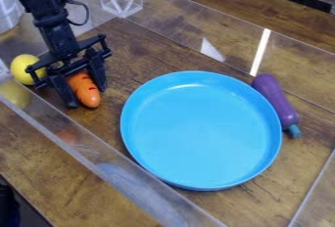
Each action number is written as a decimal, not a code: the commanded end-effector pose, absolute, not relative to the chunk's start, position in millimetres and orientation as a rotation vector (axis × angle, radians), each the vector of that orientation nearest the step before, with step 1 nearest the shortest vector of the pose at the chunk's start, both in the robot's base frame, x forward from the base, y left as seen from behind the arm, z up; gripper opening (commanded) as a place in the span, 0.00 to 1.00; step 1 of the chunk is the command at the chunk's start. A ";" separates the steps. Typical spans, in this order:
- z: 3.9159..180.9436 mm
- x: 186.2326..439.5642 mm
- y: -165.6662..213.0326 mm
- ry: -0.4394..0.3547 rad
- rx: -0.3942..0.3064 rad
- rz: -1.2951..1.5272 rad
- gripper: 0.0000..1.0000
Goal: Move the carrot to the right side
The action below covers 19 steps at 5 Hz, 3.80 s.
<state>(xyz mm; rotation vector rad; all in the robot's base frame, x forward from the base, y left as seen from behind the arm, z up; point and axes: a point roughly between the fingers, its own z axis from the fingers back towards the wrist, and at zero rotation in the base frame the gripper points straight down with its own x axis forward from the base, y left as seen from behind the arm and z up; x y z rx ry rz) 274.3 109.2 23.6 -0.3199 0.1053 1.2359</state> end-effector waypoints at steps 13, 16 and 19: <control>94.0 283.6 13.3 0.054 -0.336 0.904 0.00; 83.8 288.1 10.7 0.038 -0.316 0.880 1.00; 55.5 290.3 -4.1 0.024 -0.334 1.016 1.00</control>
